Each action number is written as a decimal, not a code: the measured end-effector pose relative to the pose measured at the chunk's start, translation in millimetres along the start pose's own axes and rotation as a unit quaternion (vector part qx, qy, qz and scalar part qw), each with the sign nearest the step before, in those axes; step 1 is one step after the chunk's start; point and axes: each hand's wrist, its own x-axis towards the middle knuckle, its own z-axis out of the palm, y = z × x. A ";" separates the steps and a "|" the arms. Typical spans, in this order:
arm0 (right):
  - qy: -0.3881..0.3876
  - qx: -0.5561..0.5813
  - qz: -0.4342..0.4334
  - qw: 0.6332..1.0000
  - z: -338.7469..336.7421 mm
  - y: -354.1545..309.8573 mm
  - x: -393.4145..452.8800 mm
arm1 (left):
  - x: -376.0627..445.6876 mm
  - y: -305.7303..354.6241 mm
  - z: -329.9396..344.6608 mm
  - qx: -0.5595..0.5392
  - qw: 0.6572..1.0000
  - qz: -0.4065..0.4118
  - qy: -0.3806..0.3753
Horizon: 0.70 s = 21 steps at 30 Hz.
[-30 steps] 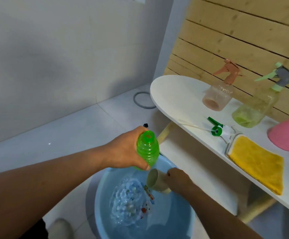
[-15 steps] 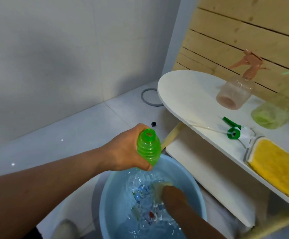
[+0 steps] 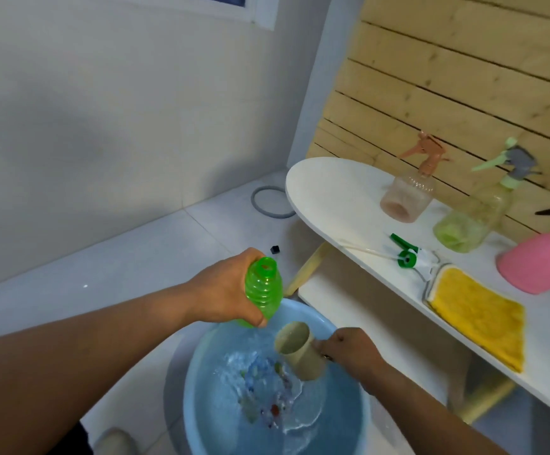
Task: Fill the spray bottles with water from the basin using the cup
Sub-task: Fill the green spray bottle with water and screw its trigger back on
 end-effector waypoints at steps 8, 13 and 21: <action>0.052 0.092 -0.074 0.992 -99.0 -58.6 -70.7 | -9.2 6.4 -3.8 0.004 1.000 -0.007 0.001; 0.095 0.105 -0.124 0.982 -131.5 -87.6 -99.0 | -10.5 9.0 1.5 0.024 1.000 -0.006 -0.016; 0.146 0.121 -0.196 0.962 -137.3 -115.3 -116.5 | -8.4 15.5 12.0 0.062 0.997 -0.002 -0.039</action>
